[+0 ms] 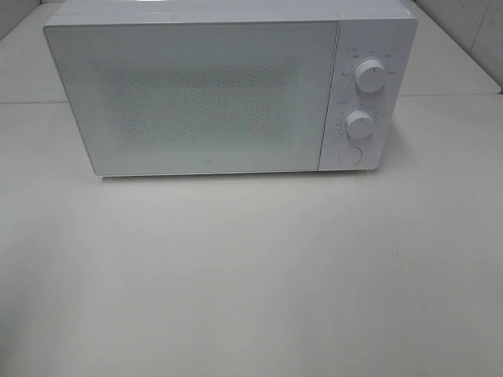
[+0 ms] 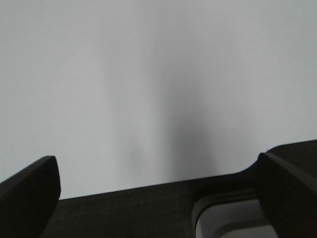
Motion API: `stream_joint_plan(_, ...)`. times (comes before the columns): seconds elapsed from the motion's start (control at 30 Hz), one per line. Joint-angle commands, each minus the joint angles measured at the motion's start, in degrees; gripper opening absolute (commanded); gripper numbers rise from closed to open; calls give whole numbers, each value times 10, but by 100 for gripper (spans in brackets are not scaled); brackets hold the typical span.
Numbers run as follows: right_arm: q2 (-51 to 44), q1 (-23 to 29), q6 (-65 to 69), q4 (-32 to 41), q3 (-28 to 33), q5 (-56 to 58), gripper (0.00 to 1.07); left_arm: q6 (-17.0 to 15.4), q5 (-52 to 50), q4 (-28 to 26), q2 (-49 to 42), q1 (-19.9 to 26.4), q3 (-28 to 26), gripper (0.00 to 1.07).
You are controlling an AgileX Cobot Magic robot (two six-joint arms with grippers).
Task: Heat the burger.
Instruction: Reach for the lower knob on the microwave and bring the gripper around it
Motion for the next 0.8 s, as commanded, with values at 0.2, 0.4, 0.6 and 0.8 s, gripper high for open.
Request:
stream_joint_plan(0.2,-12,-2,-5,3,1,3,98,-2,-18,-7,-238,2,24,101)
stream_joint_plan(0.4,-12,-2,-5,3,1,3,98,-2,-17,-9,-352,2,26,100)
stream_joint_plan(0.6,-10,-2,-5,3,1,3,98,-2,-17,-12,-356,2,26,100)
stream_joint_plan(0.8,-10,-2,-5,3,1,3,98,-9,-18,-11,-356,2,26,100)
